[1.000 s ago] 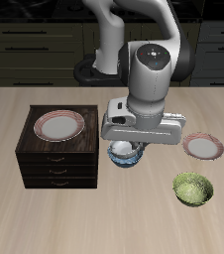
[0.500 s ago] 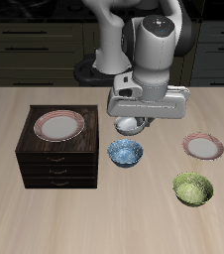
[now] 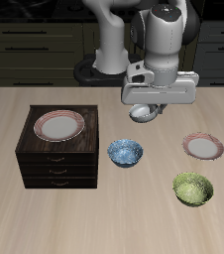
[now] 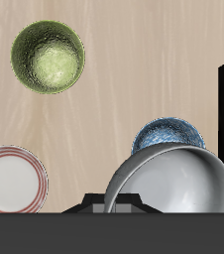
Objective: Place the white bowl onto the plate that is on the left side of the table
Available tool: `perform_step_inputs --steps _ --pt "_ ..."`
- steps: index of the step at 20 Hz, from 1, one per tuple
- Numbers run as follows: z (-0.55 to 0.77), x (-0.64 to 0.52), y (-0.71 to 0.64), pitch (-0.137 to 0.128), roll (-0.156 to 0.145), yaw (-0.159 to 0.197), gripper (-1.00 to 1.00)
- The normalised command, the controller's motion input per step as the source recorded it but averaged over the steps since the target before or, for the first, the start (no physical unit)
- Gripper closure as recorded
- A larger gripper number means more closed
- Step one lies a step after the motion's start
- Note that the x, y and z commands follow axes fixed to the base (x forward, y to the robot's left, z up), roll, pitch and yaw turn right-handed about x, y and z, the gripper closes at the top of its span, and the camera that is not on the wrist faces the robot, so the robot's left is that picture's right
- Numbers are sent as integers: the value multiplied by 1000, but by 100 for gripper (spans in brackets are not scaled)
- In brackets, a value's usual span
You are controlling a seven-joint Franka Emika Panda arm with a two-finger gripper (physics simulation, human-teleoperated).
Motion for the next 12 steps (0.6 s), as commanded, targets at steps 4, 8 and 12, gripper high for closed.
perform_step_inputs --steps 4,8,12 --pt "18 -209 318 -17 13 -12 100" --pt "86 -132 204 -24 -15 -20 100" --pt "111 -185 416 -14 2 -1 100"
